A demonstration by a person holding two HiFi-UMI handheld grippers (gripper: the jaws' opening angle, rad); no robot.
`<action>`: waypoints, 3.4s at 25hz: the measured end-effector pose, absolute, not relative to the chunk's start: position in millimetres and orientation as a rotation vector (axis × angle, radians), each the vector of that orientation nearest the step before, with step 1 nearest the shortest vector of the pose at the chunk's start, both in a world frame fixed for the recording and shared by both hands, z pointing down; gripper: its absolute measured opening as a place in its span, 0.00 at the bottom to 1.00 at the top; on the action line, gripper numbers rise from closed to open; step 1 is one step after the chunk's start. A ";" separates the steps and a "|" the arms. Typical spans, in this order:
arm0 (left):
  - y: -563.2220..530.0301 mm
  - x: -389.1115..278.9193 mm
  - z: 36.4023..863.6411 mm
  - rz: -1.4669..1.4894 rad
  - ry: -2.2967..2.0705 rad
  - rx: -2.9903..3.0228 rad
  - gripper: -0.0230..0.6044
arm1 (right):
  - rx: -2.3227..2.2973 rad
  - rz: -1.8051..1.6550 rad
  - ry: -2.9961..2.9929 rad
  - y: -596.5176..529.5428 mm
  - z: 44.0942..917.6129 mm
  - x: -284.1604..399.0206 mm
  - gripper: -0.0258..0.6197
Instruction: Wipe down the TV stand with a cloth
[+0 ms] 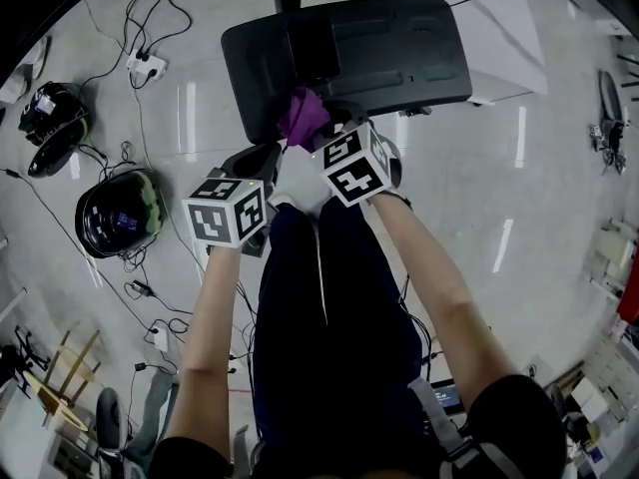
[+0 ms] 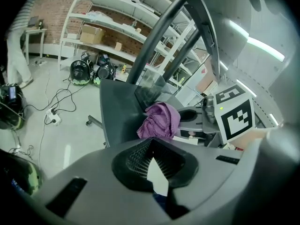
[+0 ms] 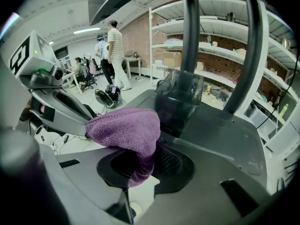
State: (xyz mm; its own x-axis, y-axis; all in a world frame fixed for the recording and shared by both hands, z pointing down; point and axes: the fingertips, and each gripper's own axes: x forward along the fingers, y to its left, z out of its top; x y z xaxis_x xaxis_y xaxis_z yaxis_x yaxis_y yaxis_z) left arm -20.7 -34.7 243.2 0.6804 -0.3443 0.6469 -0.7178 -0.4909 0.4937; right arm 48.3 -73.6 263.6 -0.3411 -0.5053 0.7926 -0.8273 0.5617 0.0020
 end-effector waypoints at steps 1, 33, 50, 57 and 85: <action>-34.5 -14.6 243.6 0.611 -0.811 2.108 0.05 | 1.071 0.525 -2.014 -73.6 263.8 54.3 0.19; -38.8 158.4 245.8 0.671 -0.702 2.156 0.05 | 1.213 0.615 -1.969 -77.5 262.4 249.9 0.19; -35.3 198.8 244.6 0.678 -0.690 2.154 0.05 | 1.281 0.647 -1.880 -87.1 263.2 347.5 0.19; -33.8 194.4 245.3 0.668 -0.709 2.140 0.05 | 1.306 0.630 -1.816 -89.8 263.1 379.4 0.19; 23.4 123.3 290.1 0.626 -0.741 2.058 0.05 | 1.552 0.666 -1.527 5.6 304.6 398.1 0.19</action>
State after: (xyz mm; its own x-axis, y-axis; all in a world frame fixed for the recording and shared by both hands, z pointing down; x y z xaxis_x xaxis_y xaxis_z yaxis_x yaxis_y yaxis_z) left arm 123.3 23.4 290.1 0.7005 -0.2761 0.6581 -0.6952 -0.4725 0.5417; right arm 398.1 5.6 304.6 0.1173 -0.5313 0.8390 -0.9764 0.0927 0.1953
